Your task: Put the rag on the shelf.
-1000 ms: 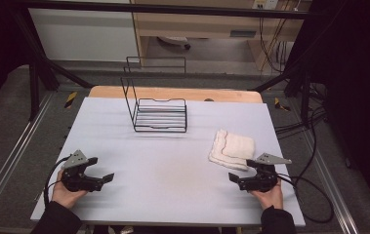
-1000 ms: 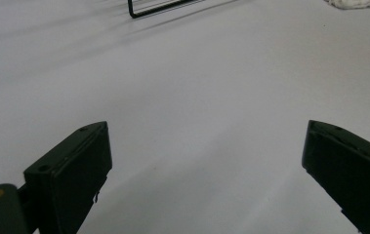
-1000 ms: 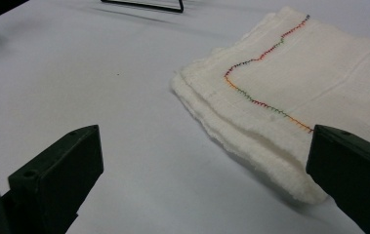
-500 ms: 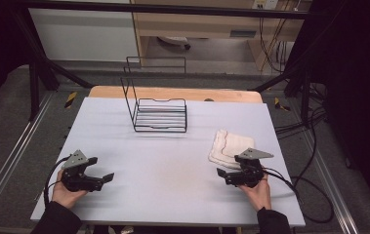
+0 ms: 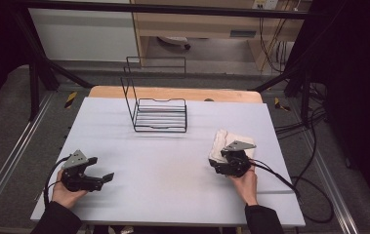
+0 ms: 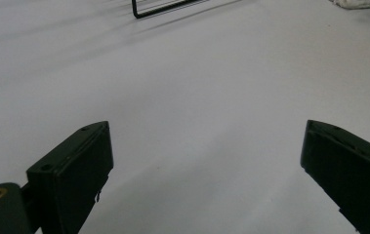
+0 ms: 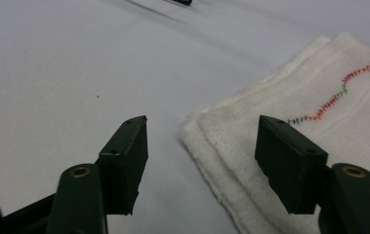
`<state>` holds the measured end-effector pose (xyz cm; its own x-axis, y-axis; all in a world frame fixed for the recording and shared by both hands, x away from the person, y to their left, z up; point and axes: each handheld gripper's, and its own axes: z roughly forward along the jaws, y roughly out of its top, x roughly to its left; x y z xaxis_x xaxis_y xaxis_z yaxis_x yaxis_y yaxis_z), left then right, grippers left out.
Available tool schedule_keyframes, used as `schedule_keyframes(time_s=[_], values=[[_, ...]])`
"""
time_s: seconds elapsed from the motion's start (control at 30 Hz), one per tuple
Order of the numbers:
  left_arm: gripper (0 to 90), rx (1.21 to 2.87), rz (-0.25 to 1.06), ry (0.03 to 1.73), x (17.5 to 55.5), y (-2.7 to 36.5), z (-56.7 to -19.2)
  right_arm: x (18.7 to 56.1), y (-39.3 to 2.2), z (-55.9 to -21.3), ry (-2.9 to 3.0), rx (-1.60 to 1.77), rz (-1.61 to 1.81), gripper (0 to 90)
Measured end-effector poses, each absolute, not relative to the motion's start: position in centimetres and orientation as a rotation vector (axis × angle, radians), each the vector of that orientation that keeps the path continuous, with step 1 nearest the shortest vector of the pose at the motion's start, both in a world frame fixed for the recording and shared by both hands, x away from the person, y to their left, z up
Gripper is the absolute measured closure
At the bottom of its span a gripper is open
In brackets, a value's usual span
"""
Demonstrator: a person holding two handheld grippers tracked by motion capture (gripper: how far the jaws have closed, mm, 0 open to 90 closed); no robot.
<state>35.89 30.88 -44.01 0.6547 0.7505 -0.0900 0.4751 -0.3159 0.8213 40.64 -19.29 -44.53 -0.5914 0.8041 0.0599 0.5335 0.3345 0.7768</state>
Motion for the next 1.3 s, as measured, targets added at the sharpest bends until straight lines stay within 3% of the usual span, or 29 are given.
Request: schedule_keyframes(time_s=[0.1,0.63,0.83,1.3], values=[[5.2,1.973,0.387,0.96,35.9,30.9,-44.0,41.5,-18.7,-44.8,2.273,1.195,1.128,47.6],[5.5,1.977,0.392,0.96,35.9,30.8,-44.0,42.2,-17.5,-45.4,2.266,1.077,0.958,61.0],[5.6,1.979,0.394,0.96,35.9,30.9,-44.0,42.3,-17.6,-45.3,2.249,1.089,0.926,75.7],[5.7,1.974,0.392,0.962,35.9,30.9,-44.0,42.6,-18.0,-44.7,2.242,1.181,0.975,82.2]])
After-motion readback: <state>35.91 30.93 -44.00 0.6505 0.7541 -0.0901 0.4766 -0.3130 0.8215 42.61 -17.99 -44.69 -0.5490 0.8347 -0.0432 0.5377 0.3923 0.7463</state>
